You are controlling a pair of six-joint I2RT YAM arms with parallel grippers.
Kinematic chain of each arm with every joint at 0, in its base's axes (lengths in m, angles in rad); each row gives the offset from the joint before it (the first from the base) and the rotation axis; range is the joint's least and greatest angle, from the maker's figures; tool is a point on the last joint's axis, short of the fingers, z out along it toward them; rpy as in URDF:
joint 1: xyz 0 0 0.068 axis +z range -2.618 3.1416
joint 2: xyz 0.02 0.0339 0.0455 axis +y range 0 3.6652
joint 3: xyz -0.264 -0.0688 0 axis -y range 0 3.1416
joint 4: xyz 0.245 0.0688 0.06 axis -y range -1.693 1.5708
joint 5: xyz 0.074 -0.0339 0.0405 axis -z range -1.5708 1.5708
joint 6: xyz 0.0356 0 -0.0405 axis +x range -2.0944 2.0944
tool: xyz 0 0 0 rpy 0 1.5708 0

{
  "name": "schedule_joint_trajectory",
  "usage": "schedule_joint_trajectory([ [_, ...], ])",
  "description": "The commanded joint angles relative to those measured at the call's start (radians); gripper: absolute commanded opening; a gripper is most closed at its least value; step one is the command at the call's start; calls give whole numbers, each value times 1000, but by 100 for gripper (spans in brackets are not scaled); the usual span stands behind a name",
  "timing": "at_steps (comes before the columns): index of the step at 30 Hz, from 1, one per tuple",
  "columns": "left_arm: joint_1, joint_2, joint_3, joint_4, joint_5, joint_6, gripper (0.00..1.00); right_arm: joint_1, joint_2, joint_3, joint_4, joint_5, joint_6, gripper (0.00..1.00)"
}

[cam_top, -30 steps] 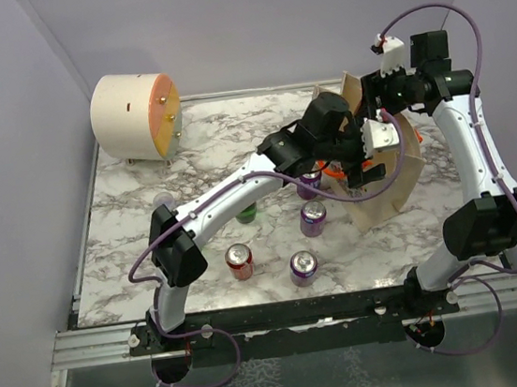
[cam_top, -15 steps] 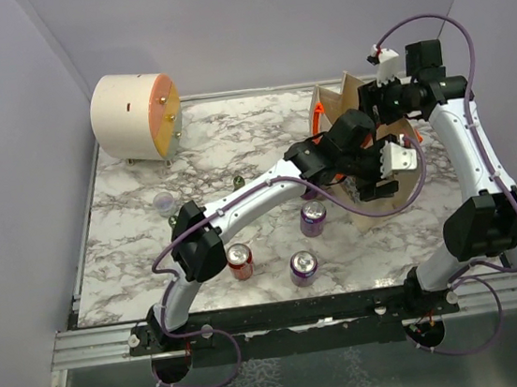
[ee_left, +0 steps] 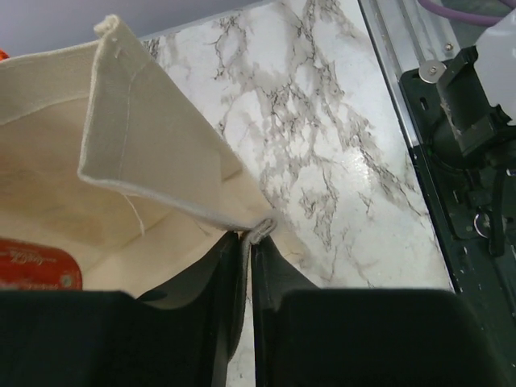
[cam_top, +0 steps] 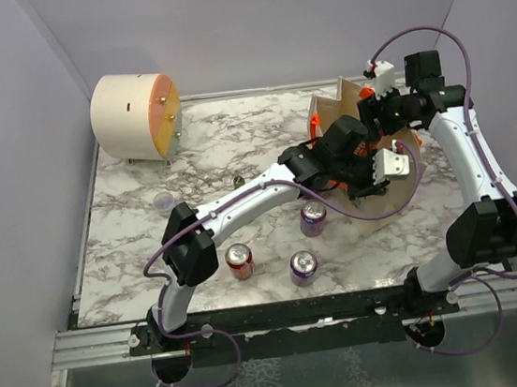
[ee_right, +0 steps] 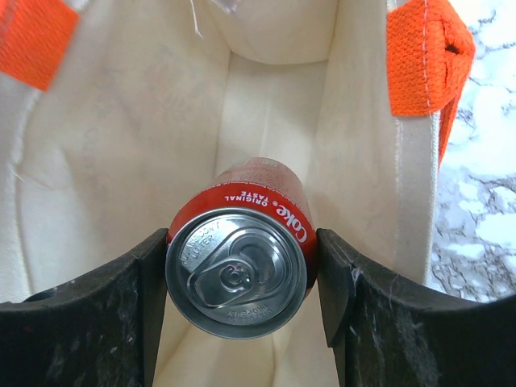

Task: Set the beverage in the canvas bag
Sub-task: Adjust the canvas bag at the center of the board.

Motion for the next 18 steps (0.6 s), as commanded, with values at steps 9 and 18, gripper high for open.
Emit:
schedule_joint_trajectory([
  [9, -4, -133, -33, -116, 151, 142, 0, 1, -173, -79, 17, 220, -48, 9],
  [18, 31, -150, -62, -140, 209, 180, 5, 1, -249, -143, 3, 170, -41, 10],
])
